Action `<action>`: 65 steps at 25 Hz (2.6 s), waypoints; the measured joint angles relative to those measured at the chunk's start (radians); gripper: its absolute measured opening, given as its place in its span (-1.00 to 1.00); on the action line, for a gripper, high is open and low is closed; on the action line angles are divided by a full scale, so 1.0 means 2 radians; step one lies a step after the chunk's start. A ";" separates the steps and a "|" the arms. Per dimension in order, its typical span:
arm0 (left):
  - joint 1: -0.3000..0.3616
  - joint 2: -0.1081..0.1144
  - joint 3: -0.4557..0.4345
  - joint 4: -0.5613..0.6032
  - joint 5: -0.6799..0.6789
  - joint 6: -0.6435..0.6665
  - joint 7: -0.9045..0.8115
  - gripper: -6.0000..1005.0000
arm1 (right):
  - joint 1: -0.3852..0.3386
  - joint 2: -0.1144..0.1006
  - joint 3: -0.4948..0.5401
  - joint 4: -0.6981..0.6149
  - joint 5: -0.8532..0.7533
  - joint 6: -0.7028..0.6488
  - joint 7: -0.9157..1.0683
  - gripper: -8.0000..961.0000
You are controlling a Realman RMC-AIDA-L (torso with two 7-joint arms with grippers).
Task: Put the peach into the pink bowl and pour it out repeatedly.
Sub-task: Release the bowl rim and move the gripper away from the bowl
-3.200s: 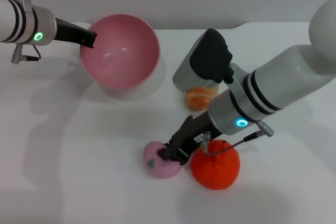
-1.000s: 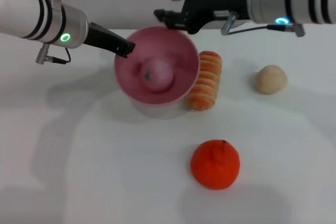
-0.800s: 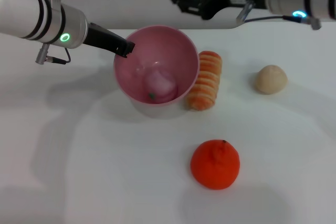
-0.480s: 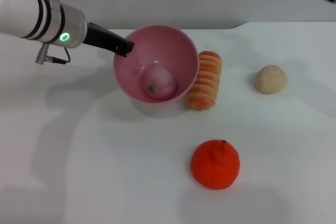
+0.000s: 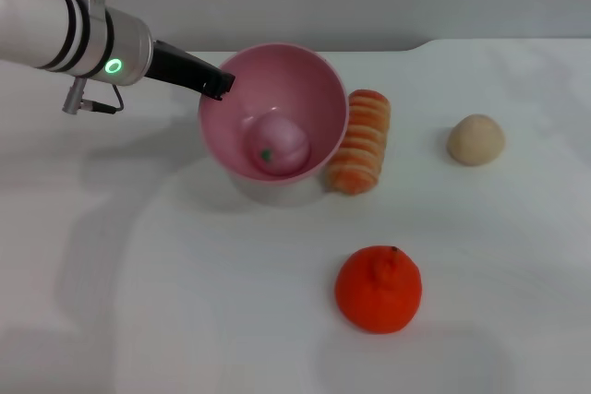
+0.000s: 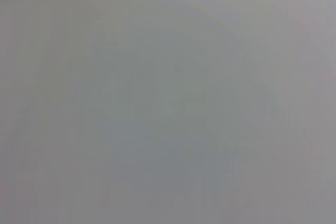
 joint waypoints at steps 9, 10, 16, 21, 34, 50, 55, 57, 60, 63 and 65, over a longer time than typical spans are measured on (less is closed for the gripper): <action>0.002 0.002 -0.001 -0.001 0.000 0.011 -0.011 -0.79 | 0.007 -0.001 0.032 0.113 0.087 -0.072 -0.084 0.00; 0.003 0.002 -0.001 -0.001 0.001 0.012 -0.012 -0.79 | 0.007 -0.001 0.035 0.116 0.088 -0.074 -0.085 0.00; 0.006 0.002 -0.001 -0.001 0.001 0.017 -0.019 -0.78 | 0.007 -0.001 0.050 0.135 0.090 -0.091 -0.086 0.00; 0.009 0.004 -0.001 0.000 0.003 0.031 -0.026 -0.77 | 0.007 -0.001 0.051 0.144 0.090 -0.094 -0.087 0.00; 0.020 0.004 0.003 -0.031 0.005 0.049 -0.026 -0.74 | 0.009 -0.001 0.051 0.169 0.091 -0.125 -0.087 0.00; 0.033 0.004 0.004 -0.040 0.005 0.049 -0.023 -0.71 | 0.014 -0.002 0.044 0.170 0.090 -0.126 -0.082 0.00; 0.033 0.005 0.004 -0.040 0.005 0.049 -0.026 -0.70 | 0.014 -0.002 0.044 0.170 0.090 -0.126 -0.082 0.00; 0.033 0.005 0.004 -0.040 0.005 0.049 -0.026 -0.70 | 0.013 -0.002 0.043 0.171 0.090 -0.126 -0.082 0.00; 0.032 0.005 0.004 -0.040 0.005 0.049 -0.026 -0.69 | 0.013 -0.002 0.043 0.172 0.091 -0.126 -0.082 0.00; 0.032 0.005 0.004 -0.040 0.005 0.050 -0.026 -0.69 | 0.013 -0.002 0.043 0.173 0.091 -0.126 -0.081 0.00; 0.032 0.005 0.004 -0.039 0.005 0.051 -0.025 -0.68 | 0.013 -0.002 0.043 0.173 0.091 -0.126 -0.081 0.00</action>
